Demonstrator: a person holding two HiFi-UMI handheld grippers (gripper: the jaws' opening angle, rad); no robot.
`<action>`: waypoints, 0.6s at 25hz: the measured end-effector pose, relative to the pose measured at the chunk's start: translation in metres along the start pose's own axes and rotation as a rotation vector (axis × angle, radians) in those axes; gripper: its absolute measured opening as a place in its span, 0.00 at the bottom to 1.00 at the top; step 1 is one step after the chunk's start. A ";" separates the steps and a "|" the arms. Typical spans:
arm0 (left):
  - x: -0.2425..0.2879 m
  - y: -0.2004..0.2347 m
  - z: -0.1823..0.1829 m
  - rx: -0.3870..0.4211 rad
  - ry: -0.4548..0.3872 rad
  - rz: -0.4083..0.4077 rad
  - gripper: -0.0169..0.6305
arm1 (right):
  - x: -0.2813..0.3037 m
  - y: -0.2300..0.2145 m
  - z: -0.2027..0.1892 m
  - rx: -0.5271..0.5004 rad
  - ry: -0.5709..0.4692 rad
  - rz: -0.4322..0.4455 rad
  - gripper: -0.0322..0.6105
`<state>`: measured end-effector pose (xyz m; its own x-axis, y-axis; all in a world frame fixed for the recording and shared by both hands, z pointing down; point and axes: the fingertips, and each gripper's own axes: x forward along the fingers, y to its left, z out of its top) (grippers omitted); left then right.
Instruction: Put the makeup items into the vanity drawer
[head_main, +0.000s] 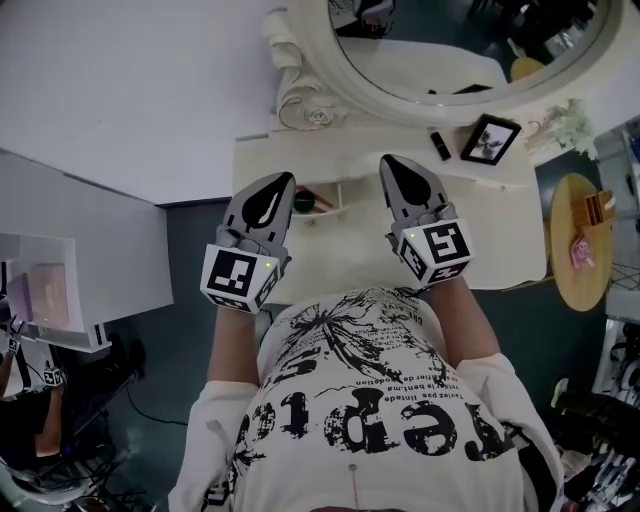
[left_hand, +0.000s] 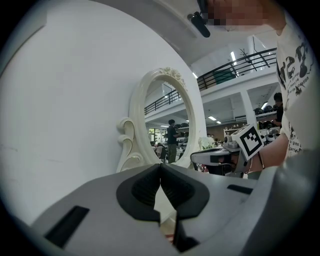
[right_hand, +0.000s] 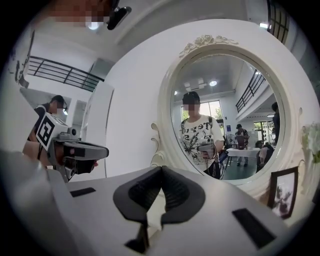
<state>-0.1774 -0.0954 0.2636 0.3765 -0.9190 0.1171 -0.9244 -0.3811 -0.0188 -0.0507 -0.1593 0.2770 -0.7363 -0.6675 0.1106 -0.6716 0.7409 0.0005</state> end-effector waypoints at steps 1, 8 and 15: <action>0.000 0.000 -0.001 -0.001 0.000 0.002 0.05 | 0.000 0.000 -0.001 0.000 0.004 0.002 0.07; 0.002 -0.004 -0.001 -0.001 -0.002 0.007 0.05 | -0.004 -0.002 -0.006 0.020 0.009 0.009 0.07; 0.006 -0.006 0.000 -0.016 -0.009 -0.002 0.05 | -0.006 -0.006 -0.006 0.021 0.006 -0.006 0.07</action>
<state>-0.1696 -0.0984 0.2643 0.3784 -0.9193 0.1077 -0.9246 -0.3809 -0.0027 -0.0421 -0.1594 0.2823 -0.7322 -0.6711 0.1167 -0.6772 0.7355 -0.0194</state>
